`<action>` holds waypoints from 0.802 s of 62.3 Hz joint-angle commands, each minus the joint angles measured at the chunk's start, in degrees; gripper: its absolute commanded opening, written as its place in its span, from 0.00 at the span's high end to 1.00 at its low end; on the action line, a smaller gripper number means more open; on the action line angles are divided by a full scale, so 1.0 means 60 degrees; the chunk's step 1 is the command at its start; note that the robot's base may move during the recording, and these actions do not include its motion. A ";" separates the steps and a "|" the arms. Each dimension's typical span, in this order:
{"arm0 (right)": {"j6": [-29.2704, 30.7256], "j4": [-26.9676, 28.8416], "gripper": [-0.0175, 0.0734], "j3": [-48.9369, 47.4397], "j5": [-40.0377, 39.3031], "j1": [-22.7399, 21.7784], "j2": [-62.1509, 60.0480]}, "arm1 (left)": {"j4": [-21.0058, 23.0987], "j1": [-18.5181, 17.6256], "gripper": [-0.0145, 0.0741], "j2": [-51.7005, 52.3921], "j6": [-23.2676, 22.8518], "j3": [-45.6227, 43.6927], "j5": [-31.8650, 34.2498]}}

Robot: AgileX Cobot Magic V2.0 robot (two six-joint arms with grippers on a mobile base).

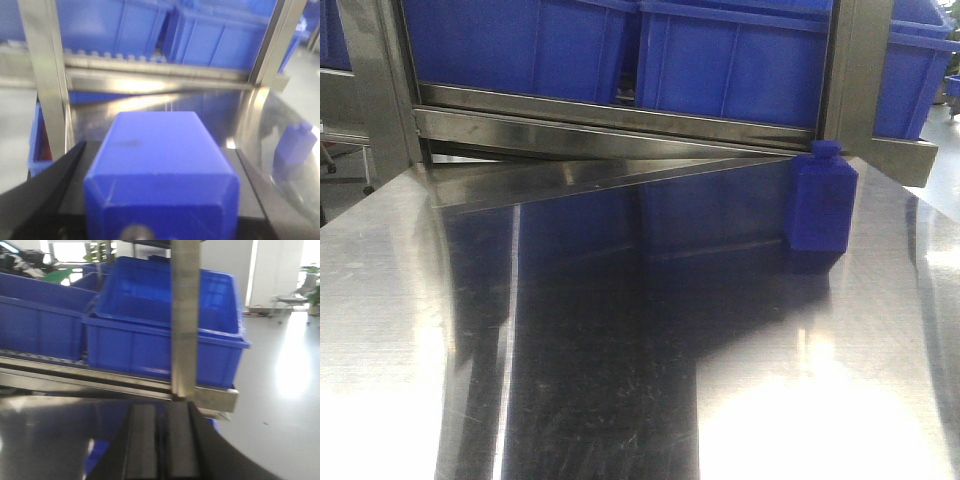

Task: Pick and sort blue part to right shelf
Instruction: 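Lower the right gripper toward the other blue block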

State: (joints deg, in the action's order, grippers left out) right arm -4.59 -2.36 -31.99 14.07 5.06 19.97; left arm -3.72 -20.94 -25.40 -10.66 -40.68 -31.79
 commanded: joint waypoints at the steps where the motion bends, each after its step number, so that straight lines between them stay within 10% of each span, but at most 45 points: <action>1: -0.0032 0.0041 0.44 -0.1233 -0.0536 0.0538 0.0974 | -0.0174 -0.0079 0.58 0.0402 0.0003 -0.0260 0.0938; 12: -0.0032 0.0041 0.21 -0.2860 0.0660 0.1683 0.2705 | -0.0453 -0.0079 0.58 0.1442 0.0003 -0.0260 0.0762; 50: -0.0973 -0.0142 0.20 -0.8652 0.7403 0.3422 0.9362 | -0.0675 -0.0079 0.58 0.3729 0.0003 0.0214 -0.0337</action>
State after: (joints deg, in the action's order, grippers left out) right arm -7.40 -1.96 -77.08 56.07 25.58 71.98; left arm -7.33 -20.94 -2.12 -10.66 -38.19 -39.58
